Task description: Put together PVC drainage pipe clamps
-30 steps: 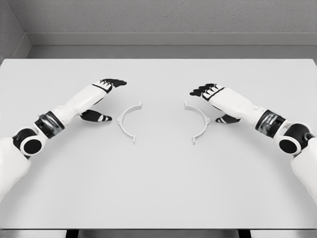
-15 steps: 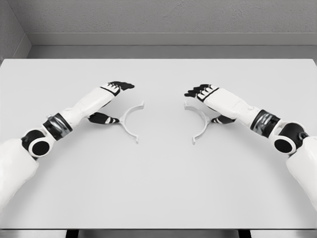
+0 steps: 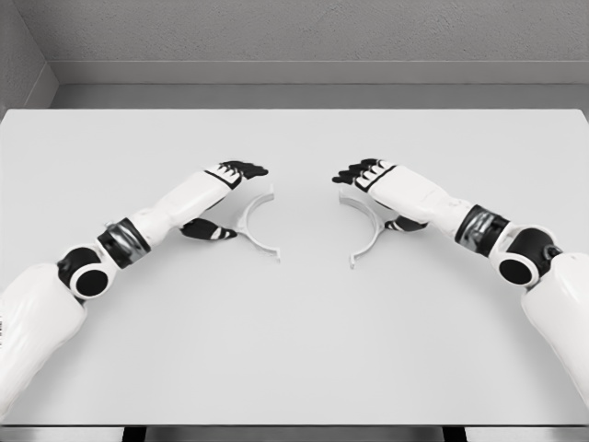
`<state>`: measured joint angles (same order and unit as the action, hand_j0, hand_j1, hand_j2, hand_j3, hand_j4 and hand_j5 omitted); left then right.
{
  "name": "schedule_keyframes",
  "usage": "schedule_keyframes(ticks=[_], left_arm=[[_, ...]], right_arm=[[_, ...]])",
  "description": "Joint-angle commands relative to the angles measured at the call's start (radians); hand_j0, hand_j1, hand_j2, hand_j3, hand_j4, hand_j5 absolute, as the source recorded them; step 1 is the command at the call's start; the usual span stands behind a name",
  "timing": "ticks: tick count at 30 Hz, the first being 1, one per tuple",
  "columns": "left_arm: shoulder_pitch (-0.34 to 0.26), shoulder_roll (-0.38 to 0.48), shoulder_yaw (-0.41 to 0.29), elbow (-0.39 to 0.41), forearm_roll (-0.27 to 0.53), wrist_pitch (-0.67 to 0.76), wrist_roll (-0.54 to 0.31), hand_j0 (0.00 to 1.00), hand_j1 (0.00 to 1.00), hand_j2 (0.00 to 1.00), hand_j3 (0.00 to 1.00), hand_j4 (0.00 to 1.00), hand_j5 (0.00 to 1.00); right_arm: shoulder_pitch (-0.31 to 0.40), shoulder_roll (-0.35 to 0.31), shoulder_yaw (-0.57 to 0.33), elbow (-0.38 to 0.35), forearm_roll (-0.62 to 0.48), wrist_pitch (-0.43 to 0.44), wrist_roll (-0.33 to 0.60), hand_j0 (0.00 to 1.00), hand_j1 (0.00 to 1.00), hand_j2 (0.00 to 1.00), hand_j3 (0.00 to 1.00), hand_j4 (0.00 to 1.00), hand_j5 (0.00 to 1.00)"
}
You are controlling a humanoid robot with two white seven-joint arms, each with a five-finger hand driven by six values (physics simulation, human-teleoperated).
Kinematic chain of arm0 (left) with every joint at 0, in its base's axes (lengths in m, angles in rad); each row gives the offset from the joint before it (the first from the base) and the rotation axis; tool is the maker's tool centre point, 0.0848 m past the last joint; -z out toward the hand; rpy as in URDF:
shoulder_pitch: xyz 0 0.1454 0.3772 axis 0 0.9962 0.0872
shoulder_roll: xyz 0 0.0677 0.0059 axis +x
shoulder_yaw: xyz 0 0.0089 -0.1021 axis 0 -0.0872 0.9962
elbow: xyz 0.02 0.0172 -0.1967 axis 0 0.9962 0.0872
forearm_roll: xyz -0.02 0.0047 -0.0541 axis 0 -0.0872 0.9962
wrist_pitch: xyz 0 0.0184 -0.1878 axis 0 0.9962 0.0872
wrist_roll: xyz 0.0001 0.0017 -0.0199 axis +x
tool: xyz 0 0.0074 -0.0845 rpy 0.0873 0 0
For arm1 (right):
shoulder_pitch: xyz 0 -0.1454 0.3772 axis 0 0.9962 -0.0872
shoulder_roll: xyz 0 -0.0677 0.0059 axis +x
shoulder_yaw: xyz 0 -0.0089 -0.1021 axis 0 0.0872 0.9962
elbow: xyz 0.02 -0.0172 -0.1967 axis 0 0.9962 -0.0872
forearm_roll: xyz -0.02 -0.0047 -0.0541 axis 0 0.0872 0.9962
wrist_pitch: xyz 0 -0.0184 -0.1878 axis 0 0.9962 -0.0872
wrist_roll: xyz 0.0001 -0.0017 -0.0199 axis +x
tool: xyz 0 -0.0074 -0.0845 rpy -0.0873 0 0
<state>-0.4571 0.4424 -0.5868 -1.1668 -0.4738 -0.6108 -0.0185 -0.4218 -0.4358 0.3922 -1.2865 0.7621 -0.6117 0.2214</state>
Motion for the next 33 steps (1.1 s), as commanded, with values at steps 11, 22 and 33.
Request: schedule_keyframes(ticks=[11, 22, 33], left_arm=[[-0.038, 0.021, 0.012, 0.029, 0.001, 0.000, 0.002, 1.00, 1.00, 1.00, 1.00, 1.00, 1.00], [-0.104, -0.070, 0.001, 0.128, -0.002, 0.000, 0.002, 1.00, 1.00, 1.00, 1.00, 1.00, 1.00], [-0.104, -0.080, -0.001, 0.133, -0.005, 0.000, 0.002, 1.00, 1.00, 1.00, 1.00, 1.00, 1.00]], right_arm=[[0.003, 0.000, 0.016, -0.053, -0.007, 0.001, 0.003, 1.00, 1.00, 1.00, 1.00, 1.00, 1.00], [0.008, 0.022, 0.045, -0.080, -0.009, 0.018, 0.009, 1.00, 1.00, 1.00, 1.00, 1.00, 1.00], [0.009, 0.032, 0.065, -0.109, -0.010, 0.020, 0.016, 1.00, 1.00, 1.00, 1.00, 1.00, 1.00]])
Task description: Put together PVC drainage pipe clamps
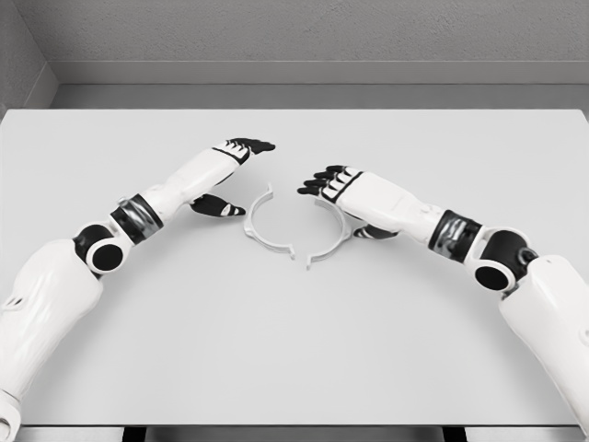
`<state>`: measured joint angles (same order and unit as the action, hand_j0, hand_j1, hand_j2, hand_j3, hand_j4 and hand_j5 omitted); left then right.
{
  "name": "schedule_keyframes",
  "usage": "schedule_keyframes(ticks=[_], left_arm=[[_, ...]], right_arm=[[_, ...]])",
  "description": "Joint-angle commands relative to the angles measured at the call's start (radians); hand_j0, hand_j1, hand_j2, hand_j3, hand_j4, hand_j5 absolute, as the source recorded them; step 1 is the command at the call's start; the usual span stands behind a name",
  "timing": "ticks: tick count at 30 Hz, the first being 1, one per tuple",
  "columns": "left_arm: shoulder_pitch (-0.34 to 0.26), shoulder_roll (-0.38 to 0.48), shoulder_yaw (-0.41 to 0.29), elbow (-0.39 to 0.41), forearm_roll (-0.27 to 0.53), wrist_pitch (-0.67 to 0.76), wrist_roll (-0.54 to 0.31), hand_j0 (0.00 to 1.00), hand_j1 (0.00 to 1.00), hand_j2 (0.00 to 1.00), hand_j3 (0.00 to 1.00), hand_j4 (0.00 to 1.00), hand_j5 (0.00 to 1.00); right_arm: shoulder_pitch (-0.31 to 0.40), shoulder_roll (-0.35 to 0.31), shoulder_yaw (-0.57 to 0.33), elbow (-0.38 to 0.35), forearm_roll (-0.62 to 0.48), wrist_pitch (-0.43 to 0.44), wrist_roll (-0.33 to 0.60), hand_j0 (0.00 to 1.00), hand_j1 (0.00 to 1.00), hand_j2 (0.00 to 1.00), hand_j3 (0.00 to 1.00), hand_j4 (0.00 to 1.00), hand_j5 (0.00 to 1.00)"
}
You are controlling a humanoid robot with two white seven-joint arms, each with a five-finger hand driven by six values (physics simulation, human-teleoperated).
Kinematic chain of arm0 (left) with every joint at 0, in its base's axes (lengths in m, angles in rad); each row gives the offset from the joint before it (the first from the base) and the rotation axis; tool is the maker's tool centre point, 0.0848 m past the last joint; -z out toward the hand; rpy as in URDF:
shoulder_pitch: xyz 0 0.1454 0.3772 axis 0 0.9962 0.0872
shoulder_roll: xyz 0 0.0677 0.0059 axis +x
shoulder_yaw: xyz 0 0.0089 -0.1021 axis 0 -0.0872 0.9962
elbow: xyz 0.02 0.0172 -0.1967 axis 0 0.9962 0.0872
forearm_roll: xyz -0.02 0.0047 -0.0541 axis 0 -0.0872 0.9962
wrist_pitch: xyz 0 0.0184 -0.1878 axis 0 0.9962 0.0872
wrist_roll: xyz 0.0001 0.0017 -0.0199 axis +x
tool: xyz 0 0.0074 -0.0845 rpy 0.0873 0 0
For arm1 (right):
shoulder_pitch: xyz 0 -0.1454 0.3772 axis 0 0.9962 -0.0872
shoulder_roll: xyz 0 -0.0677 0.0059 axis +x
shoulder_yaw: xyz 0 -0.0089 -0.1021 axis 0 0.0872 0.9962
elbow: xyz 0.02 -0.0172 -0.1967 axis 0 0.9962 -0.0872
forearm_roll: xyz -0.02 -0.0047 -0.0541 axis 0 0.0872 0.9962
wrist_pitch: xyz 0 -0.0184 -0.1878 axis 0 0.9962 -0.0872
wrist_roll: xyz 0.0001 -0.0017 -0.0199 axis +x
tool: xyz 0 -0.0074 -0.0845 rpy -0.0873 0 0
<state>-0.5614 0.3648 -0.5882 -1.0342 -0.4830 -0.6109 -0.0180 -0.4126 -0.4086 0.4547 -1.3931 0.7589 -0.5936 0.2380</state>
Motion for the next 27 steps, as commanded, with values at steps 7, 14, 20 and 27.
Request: schedule_keyframes(ticks=[7, 14, 20, 27], left_arm=[[0.005, -0.013, 0.001, -0.004, 0.004, 0.000, 0.000, 1.00, 1.00, 1.00, 1.00, 1.00, 1.00], [0.011, -0.030, 0.001, -0.007, -0.011, 0.000, 0.000, 1.00, 1.00, 1.00, 1.00, 1.00, 1.00], [0.012, -0.032, -0.001, -0.009, -0.011, 0.000, 0.000, 1.00, 1.00, 1.00, 1.00, 1.00, 1.00], [0.017, -0.038, -0.001, -0.014, -0.023, 0.000, 0.000, 1.00, 1.00, 1.00, 1.00, 1.00, 1.00]], right_arm=[[-0.005, 0.016, 0.030, -0.004, -0.007, 0.014, 0.001, 1.00, 1.00, 1.00, 1.00, 1.00, 1.00], [-0.008, -0.001, 0.004, -0.014, -0.013, 0.015, 0.000, 1.00, 1.00, 1.00, 1.00, 1.00, 1.00], [0.005, -0.088, -0.186, -0.021, -0.033, 0.011, 0.000, 1.00, 1.00, 1.00, 1.00, 1.00, 1.00], [0.204, -0.130, -0.487, -0.241, -0.079, -0.017, -0.002, 1.00, 1.00, 1.00, 1.00, 1.00, 1.00]])
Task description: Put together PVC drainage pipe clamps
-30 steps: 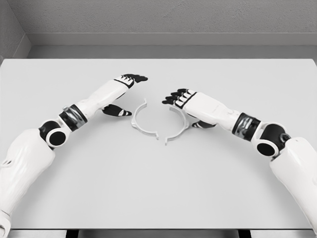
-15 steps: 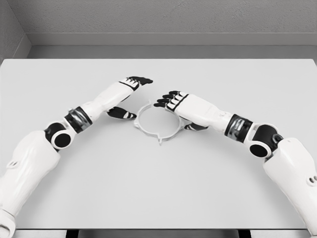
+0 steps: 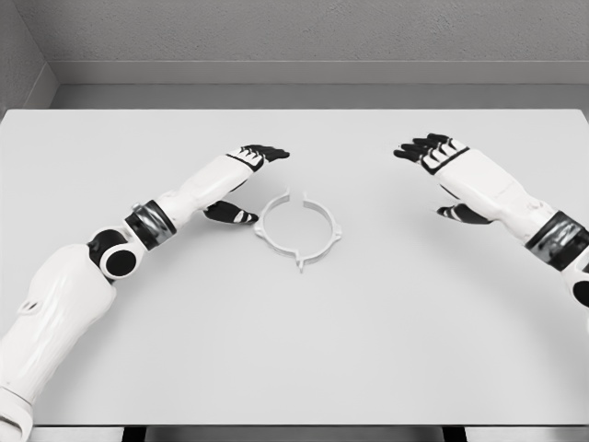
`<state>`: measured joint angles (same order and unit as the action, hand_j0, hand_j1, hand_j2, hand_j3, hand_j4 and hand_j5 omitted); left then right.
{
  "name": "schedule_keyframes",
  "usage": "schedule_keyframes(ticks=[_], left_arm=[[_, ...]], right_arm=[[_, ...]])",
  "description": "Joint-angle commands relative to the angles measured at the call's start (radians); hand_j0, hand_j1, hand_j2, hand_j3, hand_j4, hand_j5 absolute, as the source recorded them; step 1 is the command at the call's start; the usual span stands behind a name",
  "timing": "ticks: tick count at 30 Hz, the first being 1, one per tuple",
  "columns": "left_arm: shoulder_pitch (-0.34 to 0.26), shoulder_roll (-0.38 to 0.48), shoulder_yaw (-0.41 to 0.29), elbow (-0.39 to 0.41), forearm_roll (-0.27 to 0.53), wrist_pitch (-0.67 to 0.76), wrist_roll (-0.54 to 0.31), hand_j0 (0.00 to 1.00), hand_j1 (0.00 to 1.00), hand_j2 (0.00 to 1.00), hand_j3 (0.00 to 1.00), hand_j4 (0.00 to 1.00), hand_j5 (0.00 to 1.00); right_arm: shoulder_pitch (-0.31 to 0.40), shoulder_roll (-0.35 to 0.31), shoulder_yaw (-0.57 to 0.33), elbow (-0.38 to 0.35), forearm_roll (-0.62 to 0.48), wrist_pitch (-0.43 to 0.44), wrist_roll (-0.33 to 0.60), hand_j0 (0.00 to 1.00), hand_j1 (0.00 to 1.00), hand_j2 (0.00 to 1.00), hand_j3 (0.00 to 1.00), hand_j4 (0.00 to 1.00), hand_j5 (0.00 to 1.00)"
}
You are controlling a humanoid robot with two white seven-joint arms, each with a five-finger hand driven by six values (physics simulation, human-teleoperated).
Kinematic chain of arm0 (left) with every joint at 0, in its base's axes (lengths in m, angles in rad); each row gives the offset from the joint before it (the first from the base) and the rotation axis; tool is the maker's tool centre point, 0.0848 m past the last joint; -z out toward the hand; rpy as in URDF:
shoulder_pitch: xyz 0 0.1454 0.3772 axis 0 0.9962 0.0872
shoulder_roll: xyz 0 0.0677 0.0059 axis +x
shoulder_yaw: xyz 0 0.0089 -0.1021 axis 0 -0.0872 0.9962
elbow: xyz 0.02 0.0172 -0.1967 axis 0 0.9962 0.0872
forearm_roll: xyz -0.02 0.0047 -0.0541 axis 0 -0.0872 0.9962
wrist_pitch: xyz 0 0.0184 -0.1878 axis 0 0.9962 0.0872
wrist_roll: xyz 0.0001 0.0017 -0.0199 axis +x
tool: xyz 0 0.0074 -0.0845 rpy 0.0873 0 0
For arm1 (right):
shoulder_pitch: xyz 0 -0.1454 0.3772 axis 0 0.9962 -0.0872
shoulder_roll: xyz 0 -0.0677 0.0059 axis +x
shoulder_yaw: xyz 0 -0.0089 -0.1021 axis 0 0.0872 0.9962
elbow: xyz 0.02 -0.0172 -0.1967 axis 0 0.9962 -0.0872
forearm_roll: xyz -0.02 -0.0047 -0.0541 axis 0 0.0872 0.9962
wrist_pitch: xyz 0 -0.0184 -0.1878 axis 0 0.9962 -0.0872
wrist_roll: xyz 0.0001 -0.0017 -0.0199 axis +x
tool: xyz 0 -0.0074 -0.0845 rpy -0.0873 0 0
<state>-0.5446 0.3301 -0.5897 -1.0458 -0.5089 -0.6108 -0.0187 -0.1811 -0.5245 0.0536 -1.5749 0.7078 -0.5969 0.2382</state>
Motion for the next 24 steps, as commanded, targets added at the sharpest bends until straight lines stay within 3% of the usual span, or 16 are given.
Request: schedule_keyframes(ticks=[1, 4, 24], left_arm=[[-0.002, -0.005, 0.001, -0.002, 0.003, 0.000, 0.000, 1.00, 1.00, 1.00, 1.00, 1.00, 1.00], [0.000, -0.008, 0.001, -0.002, 0.003, 0.000, 0.000, 1.00, 1.00, 1.00, 1.00, 1.00, 1.00], [0.014, -0.022, -0.002, -0.017, -0.010, 0.000, 0.000, 1.00, 1.00, 1.00, 1.00, 1.00, 1.00]], right_arm=[[0.005, -0.012, -0.156, -0.074, -0.033, -0.014, 0.000, 1.00, 1.00, 1.00, 1.00, 1.00, 1.00], [0.043, -0.011, -0.222, -0.083, -0.047, -0.014, 0.000, 1.00, 1.00, 1.00, 1.00, 1.00, 1.00], [0.057, -0.012, -0.215, -0.089, -0.063, -0.014, -0.002, 1.00, 1.00, 1.00, 1.00, 1.00, 1.00]])
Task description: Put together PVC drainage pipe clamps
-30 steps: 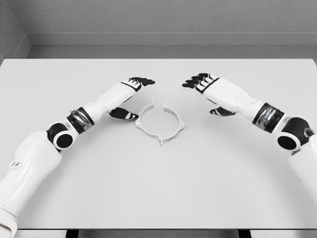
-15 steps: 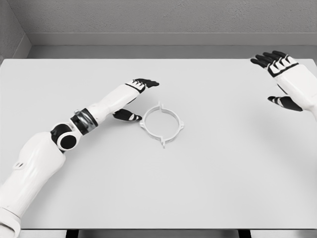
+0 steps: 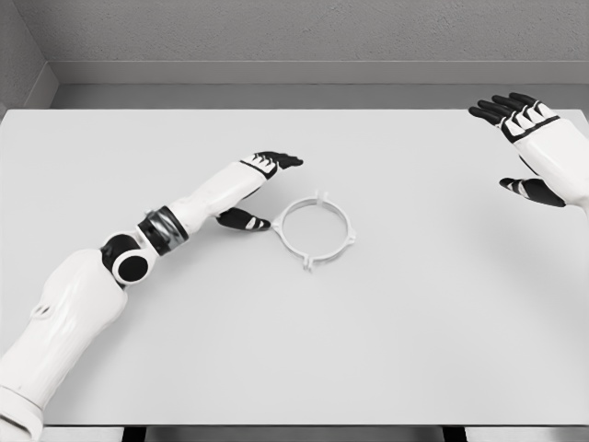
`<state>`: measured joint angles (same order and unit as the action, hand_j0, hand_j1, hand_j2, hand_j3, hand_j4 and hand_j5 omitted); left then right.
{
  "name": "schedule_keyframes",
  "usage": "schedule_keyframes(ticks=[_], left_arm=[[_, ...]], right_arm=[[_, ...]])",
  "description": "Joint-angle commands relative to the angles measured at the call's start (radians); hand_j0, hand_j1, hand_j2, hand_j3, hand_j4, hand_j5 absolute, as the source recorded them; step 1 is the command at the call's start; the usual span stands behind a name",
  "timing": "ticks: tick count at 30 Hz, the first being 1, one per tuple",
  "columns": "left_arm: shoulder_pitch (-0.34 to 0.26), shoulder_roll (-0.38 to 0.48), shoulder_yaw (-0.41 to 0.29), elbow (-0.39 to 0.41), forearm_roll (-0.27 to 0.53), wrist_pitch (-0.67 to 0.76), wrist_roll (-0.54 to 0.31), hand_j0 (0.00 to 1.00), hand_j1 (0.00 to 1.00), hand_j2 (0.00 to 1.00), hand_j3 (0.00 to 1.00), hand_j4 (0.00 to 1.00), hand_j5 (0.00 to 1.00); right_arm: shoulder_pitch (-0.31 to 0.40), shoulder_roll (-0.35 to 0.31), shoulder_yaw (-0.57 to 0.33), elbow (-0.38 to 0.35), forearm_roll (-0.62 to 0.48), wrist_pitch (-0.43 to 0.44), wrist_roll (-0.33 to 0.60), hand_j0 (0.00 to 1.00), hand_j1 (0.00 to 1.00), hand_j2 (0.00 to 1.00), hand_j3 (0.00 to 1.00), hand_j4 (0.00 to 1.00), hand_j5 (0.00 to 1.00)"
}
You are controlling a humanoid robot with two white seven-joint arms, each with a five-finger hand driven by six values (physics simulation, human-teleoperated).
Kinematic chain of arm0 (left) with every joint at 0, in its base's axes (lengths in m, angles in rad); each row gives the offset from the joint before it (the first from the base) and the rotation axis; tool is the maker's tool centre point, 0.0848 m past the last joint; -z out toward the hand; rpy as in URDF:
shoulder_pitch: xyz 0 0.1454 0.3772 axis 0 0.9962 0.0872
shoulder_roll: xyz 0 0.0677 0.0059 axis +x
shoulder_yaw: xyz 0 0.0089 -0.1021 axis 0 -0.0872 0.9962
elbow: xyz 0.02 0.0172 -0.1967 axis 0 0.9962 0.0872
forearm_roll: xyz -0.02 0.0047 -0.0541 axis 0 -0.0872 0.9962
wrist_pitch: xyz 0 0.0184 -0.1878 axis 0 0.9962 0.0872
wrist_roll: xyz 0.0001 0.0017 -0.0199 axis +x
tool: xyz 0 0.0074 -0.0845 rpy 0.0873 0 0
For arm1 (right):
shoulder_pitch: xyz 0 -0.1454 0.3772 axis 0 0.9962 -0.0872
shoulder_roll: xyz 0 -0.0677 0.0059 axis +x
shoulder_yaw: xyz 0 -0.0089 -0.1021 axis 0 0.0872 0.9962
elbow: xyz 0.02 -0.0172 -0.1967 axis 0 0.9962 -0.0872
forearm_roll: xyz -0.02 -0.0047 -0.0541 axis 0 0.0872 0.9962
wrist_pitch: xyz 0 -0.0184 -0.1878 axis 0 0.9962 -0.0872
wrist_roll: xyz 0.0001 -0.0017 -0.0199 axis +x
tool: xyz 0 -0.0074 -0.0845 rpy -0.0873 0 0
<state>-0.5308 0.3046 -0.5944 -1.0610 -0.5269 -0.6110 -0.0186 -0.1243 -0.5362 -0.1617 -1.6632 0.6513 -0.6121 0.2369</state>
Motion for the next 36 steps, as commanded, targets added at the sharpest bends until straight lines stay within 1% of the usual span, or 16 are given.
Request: schedule_keyframes(ticks=[1, 6, 7, 9, 11, 12, 14, 16, 18, 20, 22, 24, 26, 30, 33, 36], left_arm=[[0.000, 0.007, 0.007, -0.002, 0.008, 0.000, 0.000, 1.00, 1.00, 1.00, 1.00, 1.00, 1.00], [0.002, 0.010, 0.010, -0.014, 0.013, 0.000, 0.000, 1.00, 1.00, 1.00, 1.00, 1.00, 1.00], [0.002, 0.013, 0.010, -0.016, 0.015, 0.000, 0.000, 1.00, 1.00, 1.00, 1.00, 1.00, 1.00], [-0.003, 0.014, 0.010, -0.017, 0.021, 0.000, 0.002, 1.00, 1.00, 1.00, 1.00, 1.00, 1.00], [-0.002, 0.021, 0.012, -0.017, 0.021, 0.000, 0.000, 1.00, 1.00, 1.00, 1.00, 1.00, 1.00], [-0.002, 0.021, 0.010, -0.016, 0.018, 0.000, 0.000, 1.00, 1.00, 1.00, 1.00, 1.00, 1.00], [-0.005, 0.019, 0.008, -0.013, 0.012, 0.000, 0.002, 1.00, 1.00, 1.00, 1.00, 1.00, 1.00], [-0.008, 0.019, 0.008, -0.008, 0.012, 0.000, 0.002, 1.00, 1.00, 1.00, 1.00, 1.00, 1.00], [-0.011, 0.021, 0.012, -0.005, 0.016, 0.000, 0.002, 1.00, 1.00, 1.00, 1.00, 1.00, 1.00], [-0.012, 0.048, 0.013, -0.005, 0.022, 0.000, 0.002, 1.00, 1.00, 1.00, 1.00, 1.00, 1.00], [-0.020, 0.051, 0.015, -0.002, 0.021, 0.000, 0.002, 1.00, 1.00, 1.00, 1.00, 1.00, 1.00], [-0.031, 0.071, 0.050, 0.024, 0.021, 0.000, 0.002, 1.00, 1.00, 1.00, 1.00, 1.00, 1.00], [-0.035, 0.090, 0.058, 0.024, 0.022, 0.000, 0.002, 1.00, 1.00, 1.00, 1.00, 1.00, 1.00], [-0.038, 0.090, 0.058, 0.024, 0.022, 0.000, 0.002, 1.00, 1.00, 1.00, 1.00, 1.00, 1.00], [-0.038, 0.090, 0.058, 0.026, 0.021, 0.000, 0.002, 1.00, 1.00, 1.00, 1.00, 1.00, 1.00], [-0.041, 0.090, 0.058, 0.029, 0.022, 0.000, 0.002, 1.00, 1.00, 1.00, 1.00, 1.00, 1.00]], right_arm=[[0.000, -0.001, 0.002, -0.001, -0.007, 0.001, -0.001, 1.00, 1.00, 1.00, 1.00, 1.00, 1.00], [0.006, -0.001, 0.004, -0.003, -0.021, 0.001, -0.001, 1.00, 1.00, 1.00, 1.00, 1.00, 1.00], [0.005, -0.002, 0.019, -0.001, -0.021, 0.001, 0.001, 1.00, 1.00, 1.00, 1.00, 1.00, 1.00], [-0.009, -0.004, 0.113, 0.002, -0.010, 0.001, 0.004, 1.00, 1.00, 1.00, 1.00, 1.00, 1.00], [-0.078, -0.002, 0.270, 0.002, 0.002, 0.001, 0.024, 1.00, 1.00, 1.00, 1.00, 1.00, 1.00], [-0.097, -0.001, 0.330, 0.005, 0.002, 0.001, 0.024, 1.00, 1.00, 1.00, 1.00, 1.00, 1.00], [-0.107, 0.001, 0.390, 0.010, 0.002, 0.023, 0.024, 1.00, 1.00, 1.00, 1.00, 1.00, 1.00], [-0.139, 0.008, 0.448, 0.069, 0.004, 0.025, 0.024, 1.00, 1.00, 1.00, 1.00, 1.00, 1.00], [-0.153, 0.025, 0.462, 0.089, 0.002, 0.028, 0.028, 1.00, 1.00, 1.00, 1.00, 1.00, 1.00], [-0.161, 0.053, 0.465, 0.114, 0.004, 0.035, 0.029, 1.00, 1.00, 1.00, 1.00, 1.00, 1.00], [-0.175, 0.073, 0.482, 0.142, 0.011, 0.038, 0.030, 1.00, 1.00, 1.00, 1.00, 1.00, 1.00], [-0.196, 0.090, 0.508, 0.174, 0.011, 0.040, 0.029, 1.00, 1.00, 1.00, 1.00, 1.00, 1.00], [-0.199, 0.093, 0.519, 0.184, 0.011, 0.040, 0.029, 1.00, 1.00, 1.00, 1.00, 1.00, 1.00], [-0.204, 0.102, 0.524, 0.201, 0.011, 0.048, 0.029, 1.00, 1.00, 1.00, 1.00, 1.00, 1.00], [-0.222, 0.116, 0.544, 0.235, 0.013, 0.048, 0.029, 1.00, 1.00, 1.00, 1.00, 1.00, 1.00], [-0.225, 0.120, 0.545, 0.237, 0.013, 0.048, 0.029, 1.00, 1.00, 1.00, 1.00, 1.00, 1.00]])
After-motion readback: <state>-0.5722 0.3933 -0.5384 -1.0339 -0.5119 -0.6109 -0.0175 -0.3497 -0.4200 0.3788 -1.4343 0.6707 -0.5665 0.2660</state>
